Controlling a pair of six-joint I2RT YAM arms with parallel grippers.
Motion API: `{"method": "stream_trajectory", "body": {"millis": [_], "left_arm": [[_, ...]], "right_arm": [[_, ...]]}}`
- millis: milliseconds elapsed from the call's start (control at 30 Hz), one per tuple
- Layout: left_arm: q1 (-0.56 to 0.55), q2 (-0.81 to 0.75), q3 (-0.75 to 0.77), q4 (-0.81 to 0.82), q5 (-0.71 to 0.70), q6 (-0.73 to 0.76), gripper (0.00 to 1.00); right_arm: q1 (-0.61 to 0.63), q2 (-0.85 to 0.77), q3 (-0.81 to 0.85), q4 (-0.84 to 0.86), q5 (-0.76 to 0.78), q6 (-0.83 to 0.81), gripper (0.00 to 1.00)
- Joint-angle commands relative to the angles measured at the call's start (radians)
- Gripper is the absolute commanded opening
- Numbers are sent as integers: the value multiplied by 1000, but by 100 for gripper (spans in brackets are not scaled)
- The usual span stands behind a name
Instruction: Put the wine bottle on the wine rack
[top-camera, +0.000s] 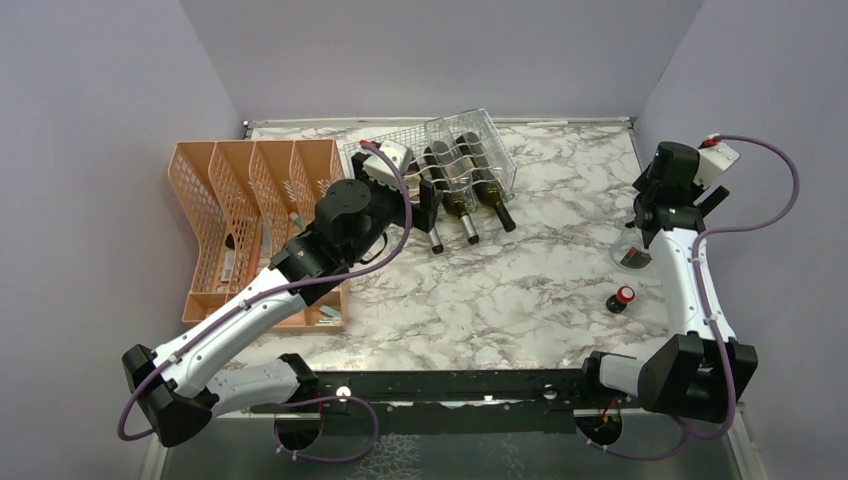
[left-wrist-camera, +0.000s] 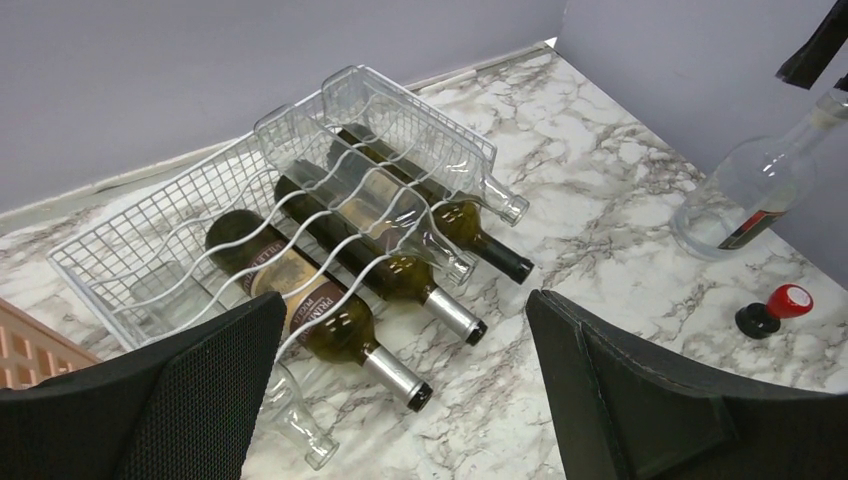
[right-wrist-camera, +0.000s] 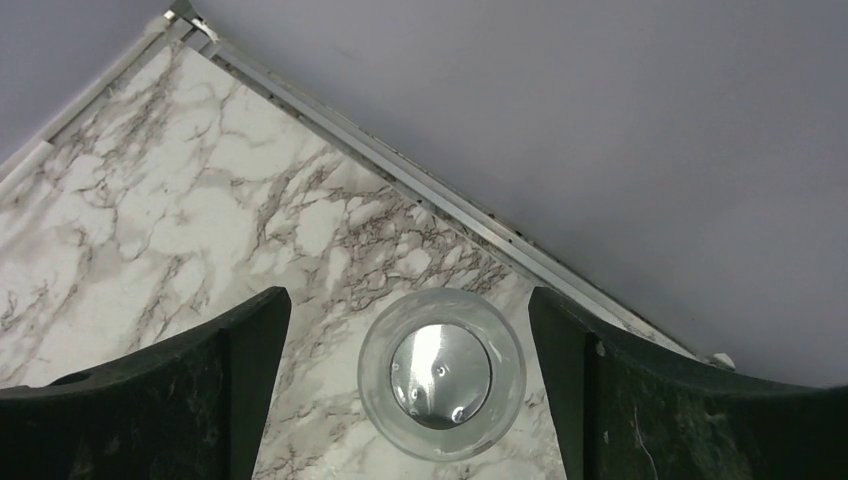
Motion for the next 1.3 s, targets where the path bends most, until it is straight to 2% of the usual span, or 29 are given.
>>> {"method": "stream_trajectory", "body": {"millis": [0, 133, 267, 367, 600, 733, 867, 1067, 1267], "left_arm": [[3, 15, 26, 24, 53, -59, 99], [4, 30, 23, 31, 59, -86, 99], [3, 43, 18, 39, 65, -95, 99], [3, 55, 17, 39, 65, -95, 99], [3, 71, 8, 47, 72, -95, 99], [3, 67, -9, 46, 72, -95, 99], [3, 74, -25, 56, 92, -99, 99], [1, 67, -113, 163, 205, -65, 99], [1, 66, -145, 170, 185, -65, 99]], "right_arm": [[-12, 6, -42, 51, 22, 23, 90], [-19, 16, -72, 43, -4, 32, 85], [-19, -6, -111, 40, 1, 31, 74], [-19, -8, -127, 59, 4, 5, 62], [-20, 5, -88, 45, -59, -49, 26], [-19, -6, -58, 23, -125, -87, 12], [-17, -22, -3, -26, -293, -96, 6], [4, -51, 66, -89, -474, -104, 4], [57, -73, 80, -110, -669, -69, 3]]}}
